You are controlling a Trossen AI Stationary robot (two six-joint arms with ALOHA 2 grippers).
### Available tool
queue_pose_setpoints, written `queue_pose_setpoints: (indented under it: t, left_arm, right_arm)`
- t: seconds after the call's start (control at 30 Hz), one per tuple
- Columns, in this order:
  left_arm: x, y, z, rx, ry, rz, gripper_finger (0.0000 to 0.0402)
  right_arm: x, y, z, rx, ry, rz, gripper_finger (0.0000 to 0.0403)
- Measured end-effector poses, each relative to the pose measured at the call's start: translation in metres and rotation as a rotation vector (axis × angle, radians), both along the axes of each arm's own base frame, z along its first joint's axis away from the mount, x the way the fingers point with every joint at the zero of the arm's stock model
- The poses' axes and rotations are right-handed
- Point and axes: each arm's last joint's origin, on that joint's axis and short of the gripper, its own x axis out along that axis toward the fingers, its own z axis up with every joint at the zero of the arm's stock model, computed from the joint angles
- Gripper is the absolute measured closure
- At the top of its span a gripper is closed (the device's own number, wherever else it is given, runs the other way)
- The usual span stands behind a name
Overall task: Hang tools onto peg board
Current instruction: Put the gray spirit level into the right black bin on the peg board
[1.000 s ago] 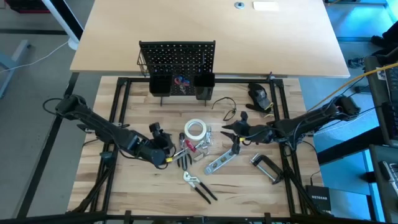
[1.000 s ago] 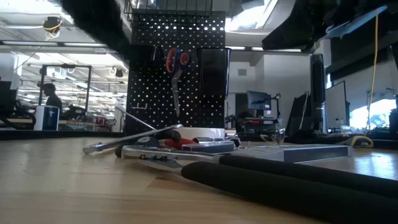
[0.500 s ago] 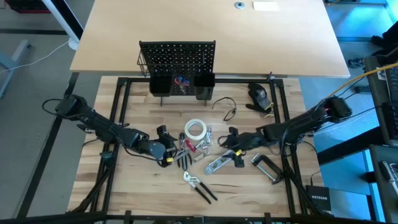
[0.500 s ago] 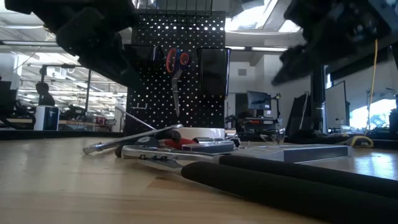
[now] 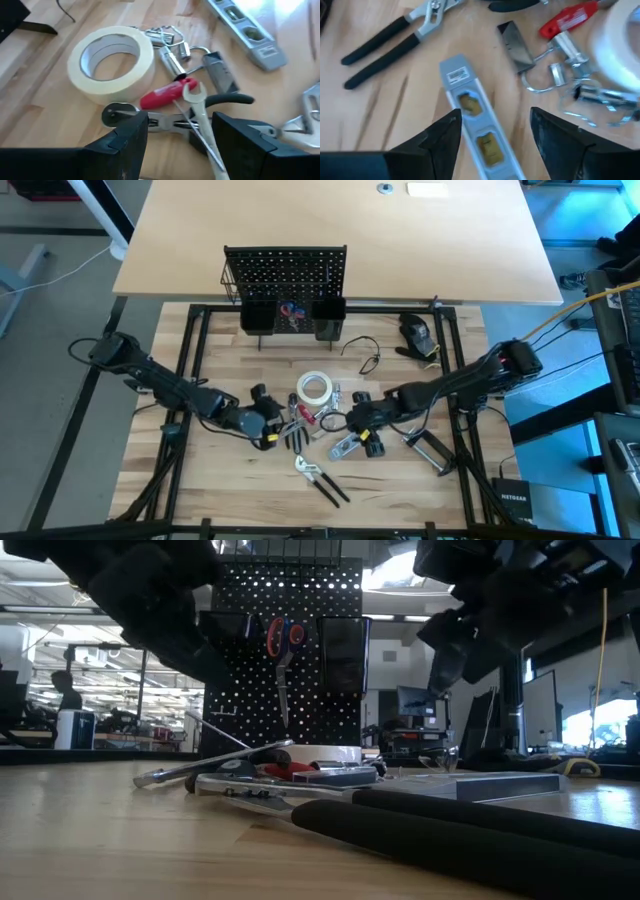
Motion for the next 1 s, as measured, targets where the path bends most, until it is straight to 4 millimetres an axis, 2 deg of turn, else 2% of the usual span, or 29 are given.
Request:
queue_pose_setpoints:
  t: [0.23, 0.57, 1.0]
  left_arm:
    - [-0.001, -0.007, 0.001, -0.023, -0.022, -0.015, 0.0192]
    - [-0.001, -0.011, -0.004, -0.054, -0.017, 0.005, 0.0192]
    - [-0.002, -0.016, -0.01, -0.095, -0.006, 0.031, 0.0192]
  right_arm:
    - [0.003, 0.019, -0.024, -0.039, 0.059, 0.032, 0.0161]
    - [0.009, 0.021, -0.051, -0.1, 0.123, 0.02, 0.0115]
    - [0.011, 0.021, -0.058, -0.18, 0.114, 0.072, 0.0114]
